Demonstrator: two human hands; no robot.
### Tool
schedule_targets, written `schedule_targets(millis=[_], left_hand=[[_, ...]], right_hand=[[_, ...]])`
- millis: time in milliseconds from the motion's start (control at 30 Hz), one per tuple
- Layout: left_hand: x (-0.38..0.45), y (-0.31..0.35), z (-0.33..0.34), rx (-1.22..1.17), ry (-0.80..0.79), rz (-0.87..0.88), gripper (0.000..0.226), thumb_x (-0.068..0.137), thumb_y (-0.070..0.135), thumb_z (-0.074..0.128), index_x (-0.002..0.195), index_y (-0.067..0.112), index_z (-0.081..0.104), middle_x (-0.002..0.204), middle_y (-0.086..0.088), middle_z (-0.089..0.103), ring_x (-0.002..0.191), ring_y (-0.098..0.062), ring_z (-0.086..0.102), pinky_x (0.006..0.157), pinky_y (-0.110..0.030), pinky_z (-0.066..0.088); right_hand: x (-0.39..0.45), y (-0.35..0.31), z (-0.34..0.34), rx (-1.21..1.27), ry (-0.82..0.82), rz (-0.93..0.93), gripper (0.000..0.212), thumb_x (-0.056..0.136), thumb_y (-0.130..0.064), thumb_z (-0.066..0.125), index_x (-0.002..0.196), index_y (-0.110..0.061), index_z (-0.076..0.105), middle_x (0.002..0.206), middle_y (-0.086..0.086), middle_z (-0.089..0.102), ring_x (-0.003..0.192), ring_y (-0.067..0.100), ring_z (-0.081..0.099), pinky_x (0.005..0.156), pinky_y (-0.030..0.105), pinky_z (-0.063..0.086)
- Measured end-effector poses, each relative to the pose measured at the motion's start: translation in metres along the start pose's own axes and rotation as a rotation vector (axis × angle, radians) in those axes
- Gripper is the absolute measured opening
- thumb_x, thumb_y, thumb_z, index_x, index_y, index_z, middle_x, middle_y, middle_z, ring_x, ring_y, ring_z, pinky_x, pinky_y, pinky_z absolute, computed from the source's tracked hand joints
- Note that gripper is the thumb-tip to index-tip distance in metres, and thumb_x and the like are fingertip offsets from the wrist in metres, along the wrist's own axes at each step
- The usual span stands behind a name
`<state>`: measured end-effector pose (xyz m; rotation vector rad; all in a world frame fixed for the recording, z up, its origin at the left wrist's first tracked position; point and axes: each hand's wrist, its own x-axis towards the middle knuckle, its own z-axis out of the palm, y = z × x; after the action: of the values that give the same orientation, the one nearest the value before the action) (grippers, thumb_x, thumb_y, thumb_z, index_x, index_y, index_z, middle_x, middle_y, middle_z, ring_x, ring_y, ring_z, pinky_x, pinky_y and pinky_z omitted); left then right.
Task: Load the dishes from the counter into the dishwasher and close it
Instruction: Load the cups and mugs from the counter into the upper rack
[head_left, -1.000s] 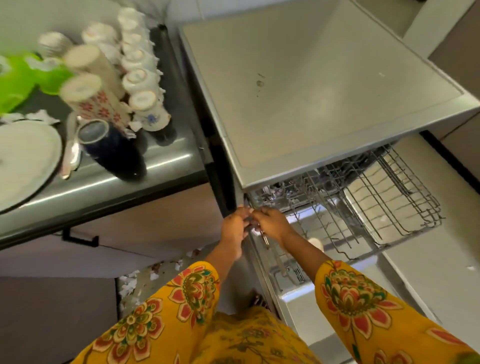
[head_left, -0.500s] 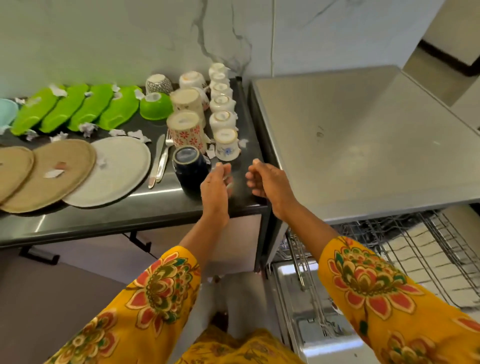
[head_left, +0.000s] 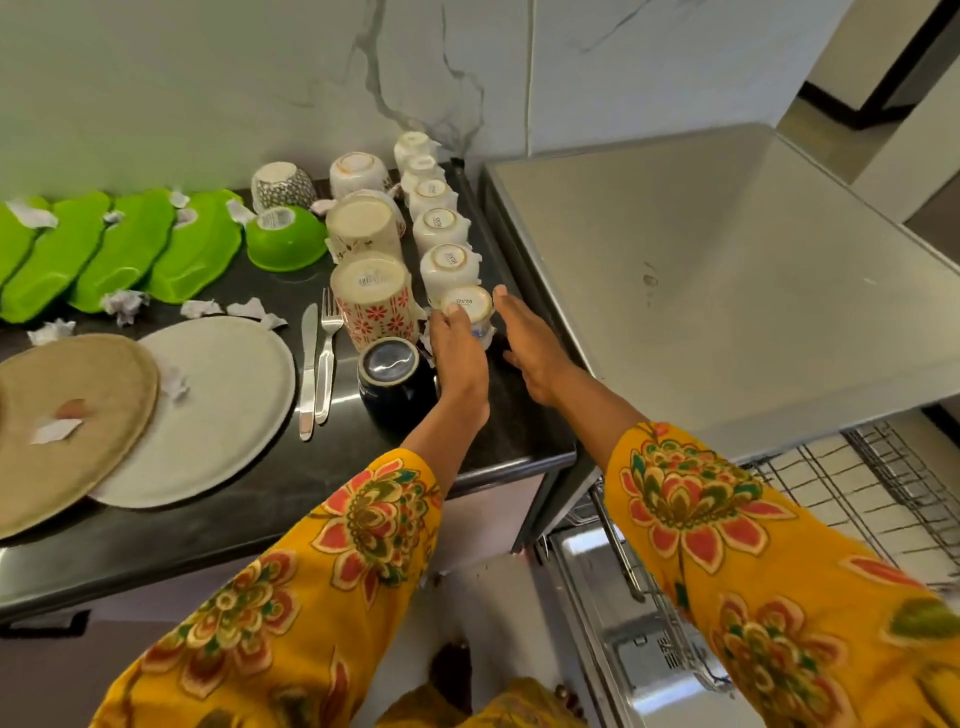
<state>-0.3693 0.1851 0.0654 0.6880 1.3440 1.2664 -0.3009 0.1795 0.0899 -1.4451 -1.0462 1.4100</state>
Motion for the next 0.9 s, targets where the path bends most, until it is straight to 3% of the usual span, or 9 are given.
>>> schedule_targets(millis=[167,267,367,500,700,900], left_hand=[[-0.005,-0.008,-0.002,0.089,-0.033,0.028,0.042,0.102,0.017,0.034,0.143,0.019,0.036,0.139,-0.005,0.047,0.127,-0.020,0.046,0.109,-0.035,0.036],[-0.020,-0.017,0.000,0.129,-0.050,0.022,0.044,0.101,0.017,0.037,0.145,0.019,0.033,0.142,-0.003,0.046,0.131,-0.019,0.042,0.111,-0.039,0.034],[-0.039,-0.028,0.007,0.127,-0.047,0.006,0.047,0.101,0.017,0.039,0.147,0.019,0.030,0.146,-0.001,0.041,0.134,-0.018,0.039,0.112,-0.038,0.033],[-0.068,-0.042,0.026,0.111,-0.039,0.008,0.046,0.100,0.017,0.043,0.145,0.019,0.035,0.144,-0.001,0.044,0.132,-0.018,0.043,0.110,-0.038,0.036],[-0.129,-0.065,0.071,0.041,-0.051,0.026,0.039,0.100,0.015,0.044,0.138,0.014,0.046,0.135,-0.006,0.053,0.124,-0.020,0.050,0.105,-0.035,0.042],[-0.192,-0.085,0.120,0.033,-0.120,0.024,0.036,0.098,0.008,0.045,0.133,0.010,0.051,0.129,-0.006,0.057,0.119,-0.019,0.053,0.100,-0.031,0.045]], right_hand=[[0.000,0.012,0.000,-0.024,0.067,-0.001,0.039,0.101,-0.041,0.031,0.127,-0.021,0.053,0.116,-0.006,0.057,0.094,0.000,0.051,0.079,0.020,0.038],[-0.007,0.022,-0.009,-0.048,0.131,-0.018,0.040,0.100,-0.041,0.034,0.124,-0.019,0.057,0.121,0.002,0.061,0.105,0.012,0.054,0.084,0.026,0.039],[-0.021,0.028,-0.026,-0.043,0.195,-0.034,0.036,0.099,-0.039,0.037,0.113,-0.016,0.062,0.112,0.005,0.065,0.101,0.016,0.058,0.084,0.029,0.044],[-0.044,0.036,-0.057,-0.080,0.264,-0.067,0.030,0.098,-0.040,0.039,0.089,-0.025,0.063,0.103,0.005,0.067,0.098,0.021,0.063,0.090,0.042,0.050],[-0.095,0.051,-0.124,-0.085,0.355,-0.103,0.031,0.099,-0.036,0.039,0.102,-0.019,0.065,0.105,0.003,0.066,0.101,0.026,0.062,0.085,0.040,0.051],[-0.139,0.069,-0.190,-0.069,0.505,-0.155,0.027,0.097,-0.034,0.044,0.089,-0.022,0.066,0.098,0.004,0.069,0.098,0.027,0.064,0.077,0.037,0.051]])
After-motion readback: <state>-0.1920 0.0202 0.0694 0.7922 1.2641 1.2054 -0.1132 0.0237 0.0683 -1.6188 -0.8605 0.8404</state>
